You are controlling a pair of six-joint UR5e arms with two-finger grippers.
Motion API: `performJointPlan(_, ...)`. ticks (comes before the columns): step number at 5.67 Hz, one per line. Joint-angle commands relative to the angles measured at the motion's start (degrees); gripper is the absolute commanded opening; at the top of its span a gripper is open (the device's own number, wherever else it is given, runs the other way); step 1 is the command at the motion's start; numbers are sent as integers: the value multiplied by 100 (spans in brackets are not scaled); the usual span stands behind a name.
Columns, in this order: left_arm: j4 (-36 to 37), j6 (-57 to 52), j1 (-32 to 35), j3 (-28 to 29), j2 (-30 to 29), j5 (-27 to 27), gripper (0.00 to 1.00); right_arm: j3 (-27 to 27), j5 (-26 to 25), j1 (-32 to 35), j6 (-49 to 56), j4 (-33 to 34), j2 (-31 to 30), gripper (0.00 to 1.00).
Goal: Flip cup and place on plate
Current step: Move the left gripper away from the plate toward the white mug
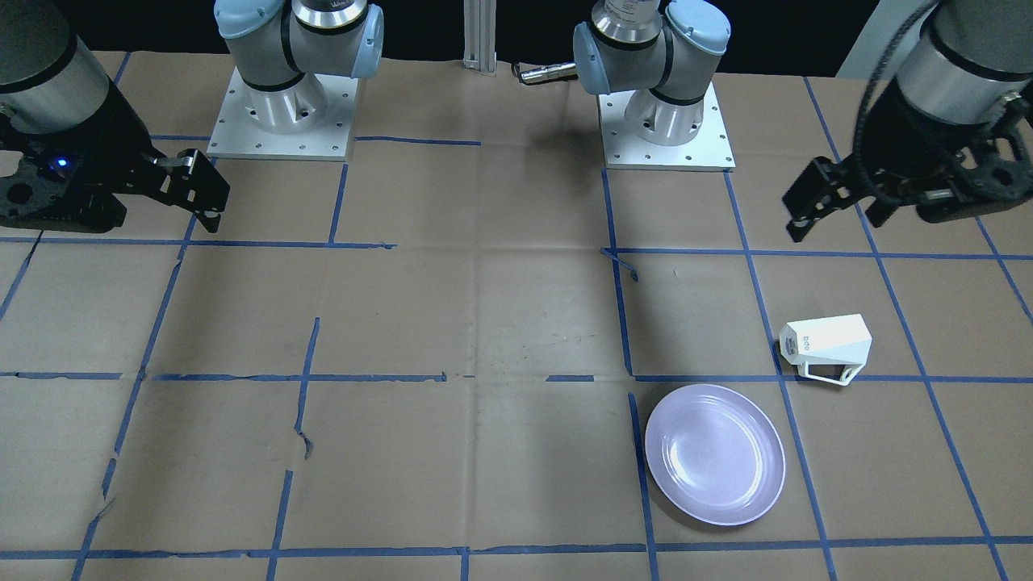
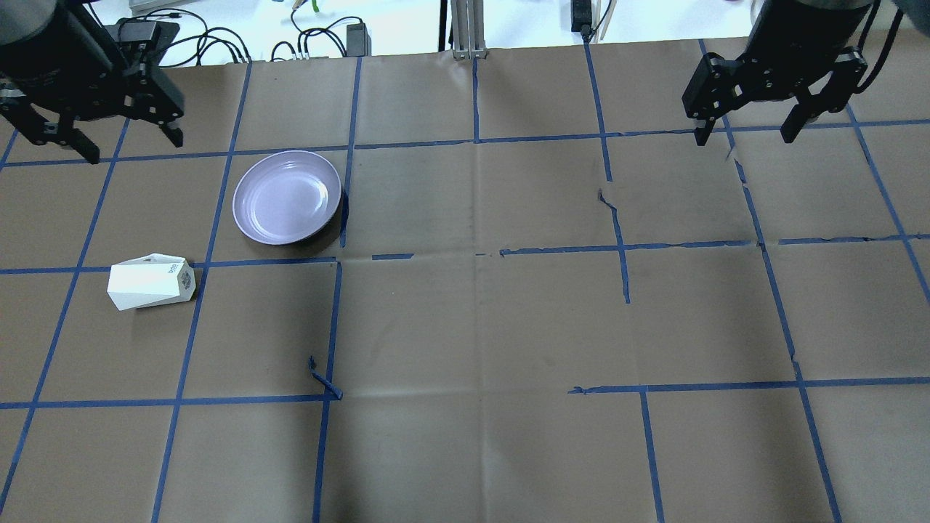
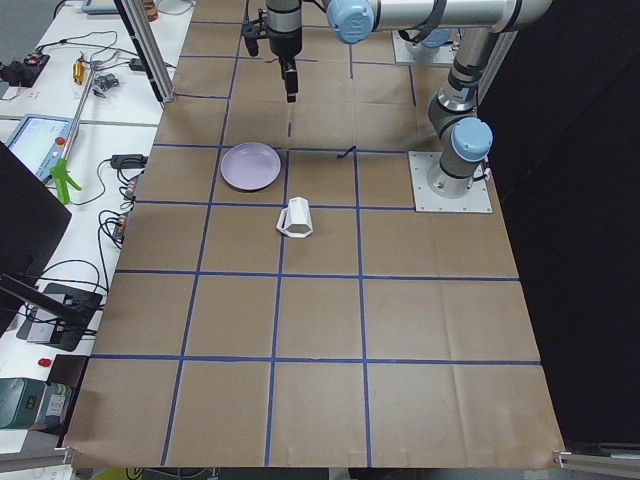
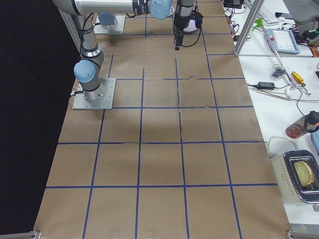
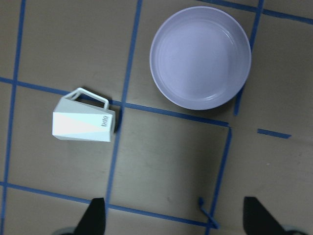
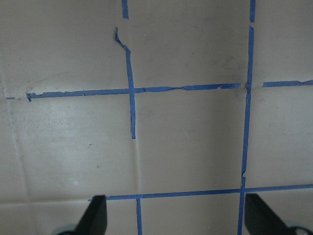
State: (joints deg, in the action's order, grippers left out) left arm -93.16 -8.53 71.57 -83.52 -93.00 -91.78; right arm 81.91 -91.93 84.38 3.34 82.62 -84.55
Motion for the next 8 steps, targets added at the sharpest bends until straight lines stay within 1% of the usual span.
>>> performJointPlan(1,9,-2692,-1795,29,-174,11,99,0,0,-1,0,0,0,100)
performJointPlan(2,9,-3602,-2414,46,-314,37,99,0,0,-1,0,0,0,100)
performJointPlan(3,0,-3751,-2550,3,-350,46,99,0,0,-1,0,0,0,100)
performJointPlan(4,-52,-3874,-2613,-15,-385,255,99,0,0,-1,0,0,0,100)
performJointPlan(5,-131,-4067,-2831,-24,-595,849,99,0,0,-1,0,0,0,100)
performJointPlan(6,-271,-4243,-3190,-33,-1014,1568,99,0,0,-1,0,0,0,100)
performJointPlan(7,-464,-4418,-3472,20,-1558,2402,99,0,0,-1,0,0,0,100)
performJointPlan(8,-858,-5021,-3701,55,-2129,2871,99,0,0,-1,0,0,0,100)
